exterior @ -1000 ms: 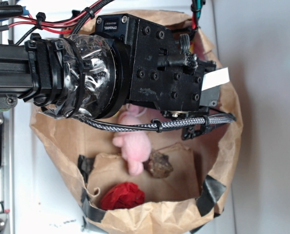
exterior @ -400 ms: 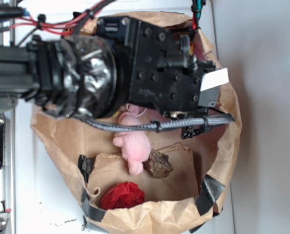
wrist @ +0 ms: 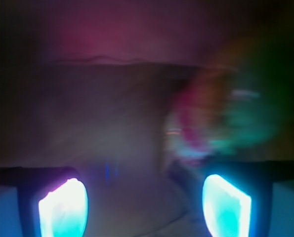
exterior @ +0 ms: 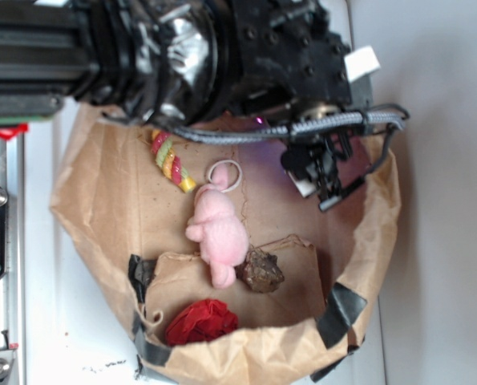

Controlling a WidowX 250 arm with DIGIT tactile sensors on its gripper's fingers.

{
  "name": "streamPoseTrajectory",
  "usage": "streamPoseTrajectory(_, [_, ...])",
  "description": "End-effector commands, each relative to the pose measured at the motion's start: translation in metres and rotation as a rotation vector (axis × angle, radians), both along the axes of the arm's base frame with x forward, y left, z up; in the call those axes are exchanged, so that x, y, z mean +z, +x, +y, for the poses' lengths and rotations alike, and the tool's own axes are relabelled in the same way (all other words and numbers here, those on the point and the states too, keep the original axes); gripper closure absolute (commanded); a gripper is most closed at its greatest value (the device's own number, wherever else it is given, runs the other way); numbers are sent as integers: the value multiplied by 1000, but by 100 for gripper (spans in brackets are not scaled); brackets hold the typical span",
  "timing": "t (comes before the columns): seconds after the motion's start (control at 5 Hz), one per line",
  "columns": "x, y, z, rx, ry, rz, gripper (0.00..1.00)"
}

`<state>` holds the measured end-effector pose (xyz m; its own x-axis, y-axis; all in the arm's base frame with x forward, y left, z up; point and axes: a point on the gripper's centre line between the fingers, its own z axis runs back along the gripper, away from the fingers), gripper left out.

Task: Grab the multicolored rope.

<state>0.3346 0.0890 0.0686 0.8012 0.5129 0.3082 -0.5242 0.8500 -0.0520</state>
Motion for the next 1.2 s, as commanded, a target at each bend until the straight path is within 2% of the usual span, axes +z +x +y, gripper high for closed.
streamPoseTrajectory(0.0, [18, -25, 13, 62, 25, -127, 0])
streamPoseTrajectory(0.2, [10, -40, 13, 52, 37, -143, 0])
streamPoseTrajectory(0.4, [8, -43, 15, 61, 41, -140, 0])
streamPoseTrajectory(1.0, [-1, -38, 16, 62, 81, -151, 0])
